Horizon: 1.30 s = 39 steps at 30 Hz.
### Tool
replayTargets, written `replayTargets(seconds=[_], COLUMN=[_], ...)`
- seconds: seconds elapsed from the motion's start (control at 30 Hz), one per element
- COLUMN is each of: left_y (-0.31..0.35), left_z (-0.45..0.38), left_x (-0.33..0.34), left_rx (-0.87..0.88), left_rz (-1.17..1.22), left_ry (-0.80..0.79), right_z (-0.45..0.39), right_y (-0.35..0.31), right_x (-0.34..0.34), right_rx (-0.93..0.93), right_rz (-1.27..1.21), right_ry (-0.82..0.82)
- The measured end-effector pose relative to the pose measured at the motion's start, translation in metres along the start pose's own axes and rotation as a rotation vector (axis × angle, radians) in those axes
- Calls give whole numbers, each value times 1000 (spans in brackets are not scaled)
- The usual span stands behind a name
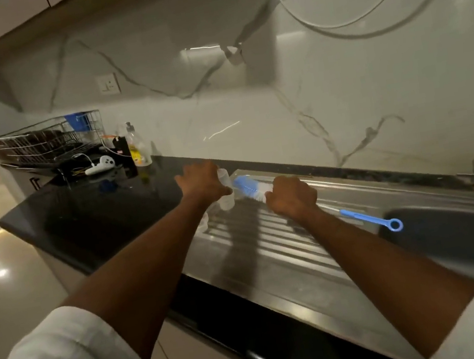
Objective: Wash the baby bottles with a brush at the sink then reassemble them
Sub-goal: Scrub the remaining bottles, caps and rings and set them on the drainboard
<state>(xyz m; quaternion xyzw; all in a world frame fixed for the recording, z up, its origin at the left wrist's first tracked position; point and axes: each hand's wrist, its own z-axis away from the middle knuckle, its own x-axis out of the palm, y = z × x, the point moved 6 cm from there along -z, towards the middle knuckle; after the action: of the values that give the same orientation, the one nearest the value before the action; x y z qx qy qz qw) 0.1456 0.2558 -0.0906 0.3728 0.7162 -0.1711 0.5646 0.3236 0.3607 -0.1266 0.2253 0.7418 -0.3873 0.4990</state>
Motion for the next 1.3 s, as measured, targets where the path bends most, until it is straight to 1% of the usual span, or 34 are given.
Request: replayTargets(seconds=[0.17, 0.33, 0.43, 0.57, 0.7, 0.9, 1.0, 1.13, 1.2, 1.3], left_y=[-3, -8, -11, -12, -6, 0, 10, 43, 63, 97], left_z=[-6, -8, -7, -10, -12, -10, -4, 18, 34, 57], left_x=[11, 14, 20, 28, 26, 16, 3, -13, -12, -4], left_rx=[-2, -29, -49, -54, -23, -51, -17, 159, 221, 260], left_rz=[-134, -199, -180, -165, -231, -211, -243, -312, -296, -253], left_ry=[-36, -63, -103, -104, -123, -180, -112, 94, 127, 125], right_z=[-9, -12, -15, -14, -12, -9, -5, 5, 15, 35], right_y=[-10, -8, -4, -5, -4, 1, 7, 24, 38, 65], right_x=[18, 23, 24, 25, 23, 19, 12, -7, -21, -47], right_rx=[-7, -52, -63, -117, -141, -124, -92, -47, -25, 1], right_rz=[-1, 54, 61, 112, 135, 162, 134, 93, 97, 126], right_ry=[-20, 17, 27, 49, 62, 75, 87, 110, 113, 126])
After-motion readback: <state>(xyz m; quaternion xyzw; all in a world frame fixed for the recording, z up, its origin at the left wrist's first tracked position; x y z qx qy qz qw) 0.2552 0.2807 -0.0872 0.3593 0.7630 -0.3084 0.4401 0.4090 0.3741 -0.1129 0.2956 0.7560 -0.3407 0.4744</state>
